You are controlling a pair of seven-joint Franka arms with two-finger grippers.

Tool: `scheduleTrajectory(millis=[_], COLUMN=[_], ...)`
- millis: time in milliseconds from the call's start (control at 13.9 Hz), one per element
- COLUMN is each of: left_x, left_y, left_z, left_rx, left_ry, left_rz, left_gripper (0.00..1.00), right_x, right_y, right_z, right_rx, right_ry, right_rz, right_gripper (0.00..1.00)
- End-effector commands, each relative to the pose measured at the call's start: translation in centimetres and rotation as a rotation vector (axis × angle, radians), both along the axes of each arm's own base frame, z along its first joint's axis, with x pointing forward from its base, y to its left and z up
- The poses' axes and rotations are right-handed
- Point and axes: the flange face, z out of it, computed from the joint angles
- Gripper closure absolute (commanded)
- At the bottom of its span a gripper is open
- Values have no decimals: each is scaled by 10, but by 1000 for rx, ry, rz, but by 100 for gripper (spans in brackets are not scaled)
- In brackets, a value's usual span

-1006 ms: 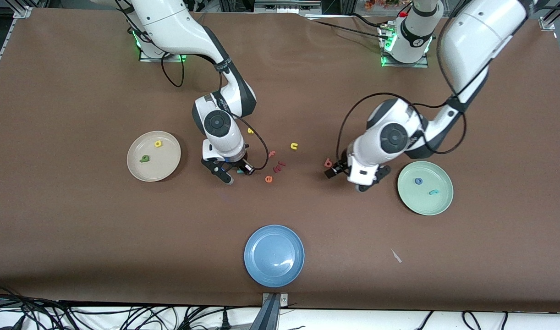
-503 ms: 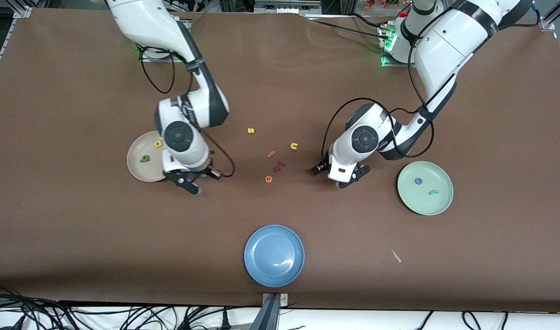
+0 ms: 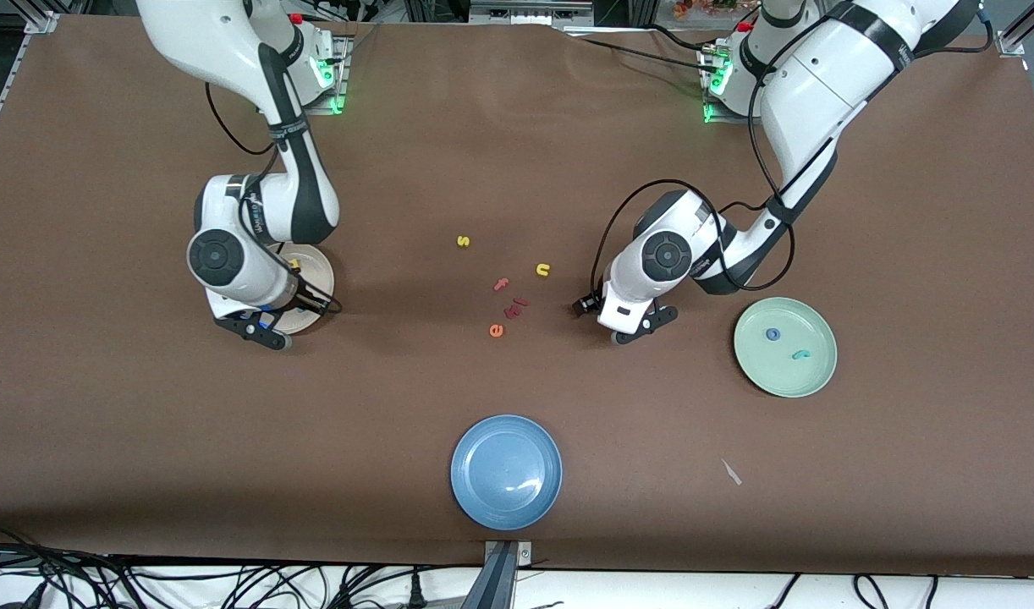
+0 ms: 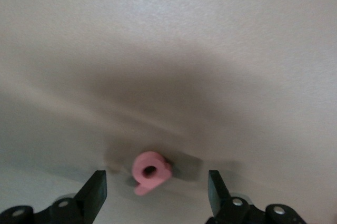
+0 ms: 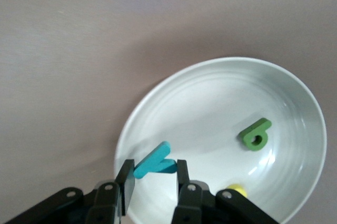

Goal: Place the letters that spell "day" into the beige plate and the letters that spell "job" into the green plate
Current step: 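Grasp the pink a with the left gripper while the right gripper grasps teal v, then place the teal v in the beige plate while the left gripper carries pink a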

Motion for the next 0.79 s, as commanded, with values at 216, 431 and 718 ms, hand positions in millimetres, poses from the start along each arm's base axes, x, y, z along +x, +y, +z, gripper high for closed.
scheduleTrajectory(millis=[216,431,718], left_x=[-1,-1,2], left_y=[5,5,8], left_z=[-1,-1,1], left_rx=[19,20,17], left_ry=[1,3,-2], left_rz=[-62,-59,-55], left_gripper=[23,48,87], right_x=[-5,19,51], right_y=[-6,17,38], right_z=[9,60,164], right_rx=[59,106,53], right_ry=[-18,15,86], right_rz=[15,51,170], right_gripper=[0,0,0])
